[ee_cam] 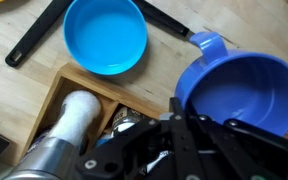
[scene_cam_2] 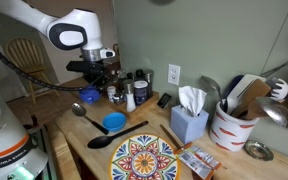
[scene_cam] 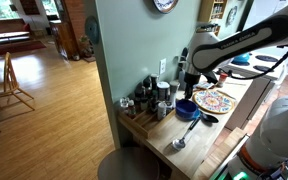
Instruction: Move the blue bowl to the left
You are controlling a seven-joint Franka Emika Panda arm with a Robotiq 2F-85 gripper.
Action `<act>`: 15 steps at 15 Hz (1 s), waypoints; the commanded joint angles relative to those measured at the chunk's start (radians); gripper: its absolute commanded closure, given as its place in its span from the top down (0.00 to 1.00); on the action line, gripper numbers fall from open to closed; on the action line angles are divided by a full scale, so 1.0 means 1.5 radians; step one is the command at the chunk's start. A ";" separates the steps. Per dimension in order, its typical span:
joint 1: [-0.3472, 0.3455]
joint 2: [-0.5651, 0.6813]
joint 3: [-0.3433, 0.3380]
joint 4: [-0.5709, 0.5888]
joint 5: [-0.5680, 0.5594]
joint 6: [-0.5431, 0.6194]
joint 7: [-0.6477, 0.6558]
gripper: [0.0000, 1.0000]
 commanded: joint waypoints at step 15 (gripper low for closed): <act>0.021 0.217 0.042 0.000 -0.077 0.238 -0.177 0.01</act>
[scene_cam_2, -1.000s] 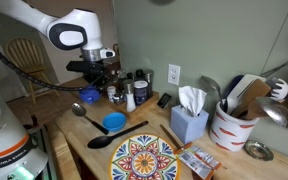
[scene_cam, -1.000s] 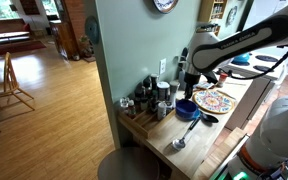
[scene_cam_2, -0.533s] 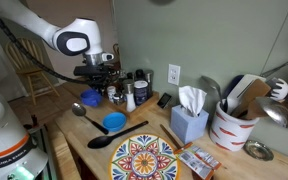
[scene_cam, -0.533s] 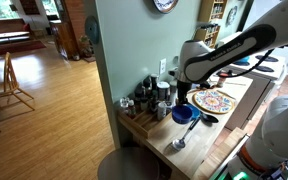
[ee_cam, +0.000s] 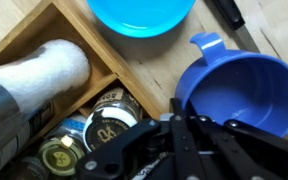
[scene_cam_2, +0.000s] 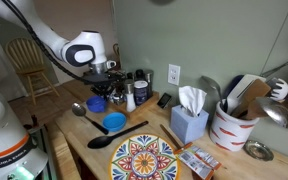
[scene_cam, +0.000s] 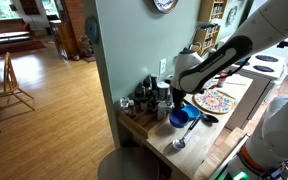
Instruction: Move the blue bowl to the left
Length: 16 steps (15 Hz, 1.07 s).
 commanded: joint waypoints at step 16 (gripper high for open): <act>-0.050 0.088 0.028 0.011 -0.105 0.071 -0.011 0.27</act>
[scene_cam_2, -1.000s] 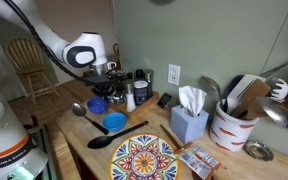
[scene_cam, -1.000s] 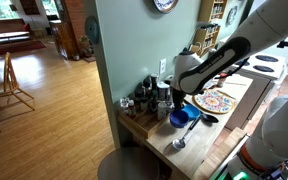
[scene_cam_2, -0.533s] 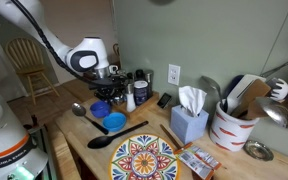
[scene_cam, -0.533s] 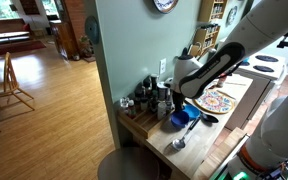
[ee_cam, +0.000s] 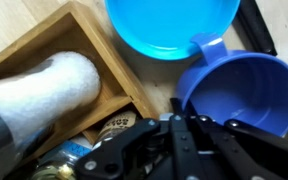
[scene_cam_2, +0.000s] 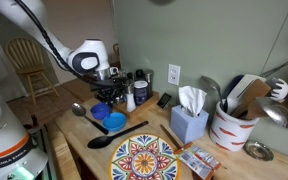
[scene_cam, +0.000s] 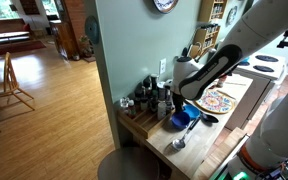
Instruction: Move the blue bowl to the left
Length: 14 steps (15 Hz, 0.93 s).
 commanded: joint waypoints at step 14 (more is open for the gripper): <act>-0.030 -0.130 -0.036 -0.006 0.118 -0.133 -0.074 1.00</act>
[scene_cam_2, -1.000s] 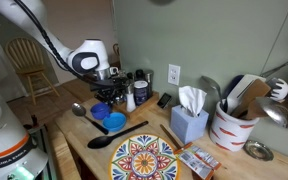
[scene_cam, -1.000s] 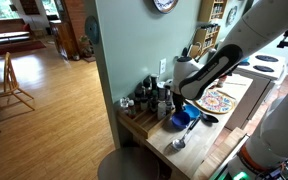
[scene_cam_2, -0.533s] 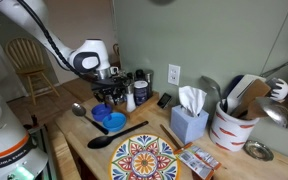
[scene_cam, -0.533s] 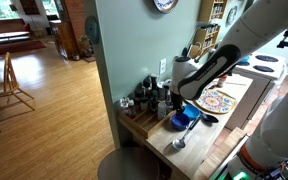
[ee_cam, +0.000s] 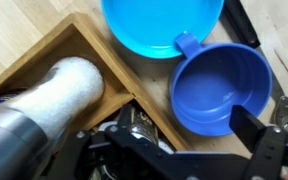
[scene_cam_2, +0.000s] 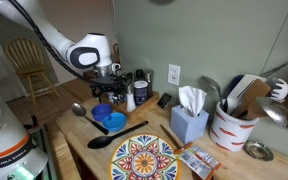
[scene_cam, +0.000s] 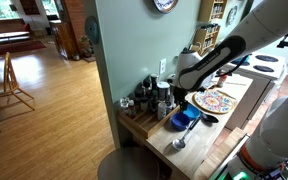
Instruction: Move the blue bowl to the left
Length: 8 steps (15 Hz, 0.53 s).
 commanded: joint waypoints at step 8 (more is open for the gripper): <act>-0.113 -0.227 -0.043 -0.007 -0.011 -0.248 0.188 1.00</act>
